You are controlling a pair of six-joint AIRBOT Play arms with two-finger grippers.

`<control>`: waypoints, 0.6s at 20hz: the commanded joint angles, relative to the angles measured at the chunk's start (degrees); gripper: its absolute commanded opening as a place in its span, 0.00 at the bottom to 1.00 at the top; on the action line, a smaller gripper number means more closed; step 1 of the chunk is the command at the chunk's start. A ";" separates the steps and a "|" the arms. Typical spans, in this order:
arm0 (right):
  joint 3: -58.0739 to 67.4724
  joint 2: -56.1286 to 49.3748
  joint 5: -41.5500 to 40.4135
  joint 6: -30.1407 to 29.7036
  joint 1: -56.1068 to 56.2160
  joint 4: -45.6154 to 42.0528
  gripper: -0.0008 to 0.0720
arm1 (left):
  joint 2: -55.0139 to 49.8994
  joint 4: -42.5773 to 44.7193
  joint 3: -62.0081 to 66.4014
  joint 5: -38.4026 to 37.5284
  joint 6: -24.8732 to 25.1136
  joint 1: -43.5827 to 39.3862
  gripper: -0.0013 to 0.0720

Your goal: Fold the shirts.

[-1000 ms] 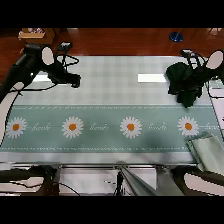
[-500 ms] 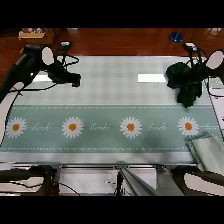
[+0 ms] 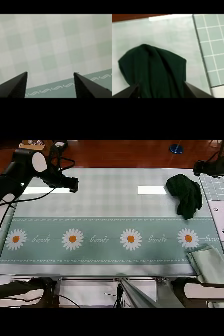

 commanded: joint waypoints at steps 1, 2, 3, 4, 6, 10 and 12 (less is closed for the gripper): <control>2.49 -6.16 2.80 -4.92 -1.55 1.01 0.83 | 1.88 0.00 0.17 -0.09 0.09 -0.04 0.99; 2.49 -7.85 4.17 -4.92 -1.55 1.03 0.83 | 2.14 0.02 0.17 -0.07 0.09 -0.04 0.99; 2.49 -9.38 5.64 -4.92 -1.57 0.98 0.83 | 2.29 0.02 0.17 -0.07 0.09 -0.04 0.99; 2.49 -10.91 7.10 -5.14 -1.60 1.03 0.83 | 2.29 0.02 0.17 -0.07 0.09 -0.04 0.99; 2.49 -13.49 9.03 -5.49 -1.55 1.01 0.83 | 2.29 0.02 0.17 -0.07 0.09 -0.04 0.99; 2.49 -17.31 11.82 -5.64 -1.55 1.66 0.56 | 2.32 0.02 0.17 -1.44 0.09 -0.04 0.99; 2.49 -16.50 11.82 -6.25 -1.55 1.57 0.05 | 2.49 0.04 0.20 -1.53 0.11 -0.04 0.99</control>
